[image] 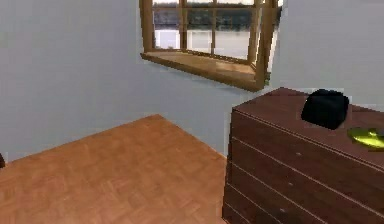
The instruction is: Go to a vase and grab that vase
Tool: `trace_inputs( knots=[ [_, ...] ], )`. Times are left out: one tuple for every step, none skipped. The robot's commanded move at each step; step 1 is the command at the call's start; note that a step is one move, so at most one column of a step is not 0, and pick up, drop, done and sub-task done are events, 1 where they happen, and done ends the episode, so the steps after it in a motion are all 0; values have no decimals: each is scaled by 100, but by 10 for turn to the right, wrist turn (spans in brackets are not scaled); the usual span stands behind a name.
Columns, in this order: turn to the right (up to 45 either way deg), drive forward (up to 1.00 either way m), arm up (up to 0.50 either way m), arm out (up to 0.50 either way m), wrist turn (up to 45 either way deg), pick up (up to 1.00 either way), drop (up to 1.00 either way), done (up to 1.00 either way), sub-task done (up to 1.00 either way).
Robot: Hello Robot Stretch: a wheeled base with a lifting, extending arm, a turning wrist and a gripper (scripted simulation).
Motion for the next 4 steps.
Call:
trace_inputs(
  knots=[
    [-60, 0, 0, 0, 0, 0, 0, 0, 0],
    [0, 40, 0, 0, 0, 0, 0, 0, 0],
    [-180, 0, 0, 0, 0, 0, 0, 0, 0],
    [0, 0, 50, 0, 0, 0, 0, 0, 0]
  ],
)
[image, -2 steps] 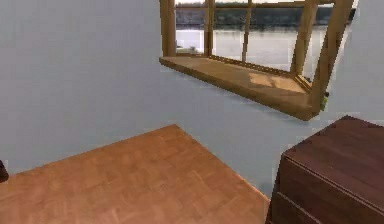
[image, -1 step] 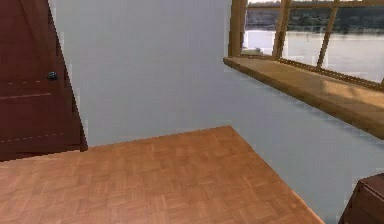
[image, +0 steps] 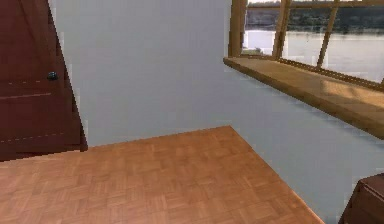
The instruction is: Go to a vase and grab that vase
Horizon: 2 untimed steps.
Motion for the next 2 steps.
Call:
trace_inputs(
  knots=[
    [0, 0, 38, 0, 0, 0, 0, 0, 0],
    [0, 0, 0, 46, 0, 0, 0, 0, 0]
  ],
)
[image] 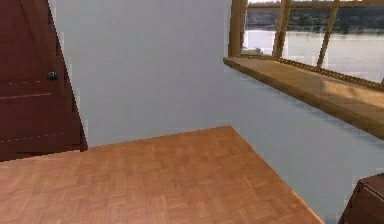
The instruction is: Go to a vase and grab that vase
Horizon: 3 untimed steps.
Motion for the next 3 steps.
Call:
trace_inputs(
  knots=[
    [0, 0, 0, 0, 450, 0, 0, 0, 0],
    [0, 0, 0, 0, 450, 0, 0, 0, 0],
    [0, 0, 0, 0, 450, 0, 0, 0, 0]
  ],
)
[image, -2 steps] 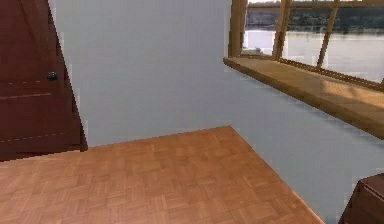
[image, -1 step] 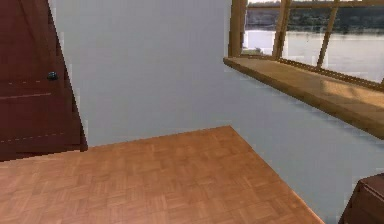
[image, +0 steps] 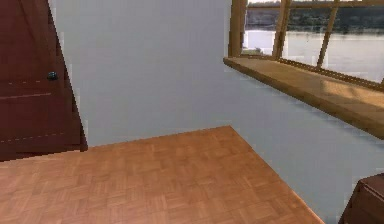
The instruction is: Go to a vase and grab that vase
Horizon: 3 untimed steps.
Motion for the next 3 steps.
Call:
trace_inputs(
  knots=[
    [0, 0, 0, 0, 300, 0, 0, 0, 0],
    [0, 0, -10, 0, 0, 0, 0, 0, 0],
    [0, 0, 0, 0, 0, 100, 0, 0, 0]
  ],
)
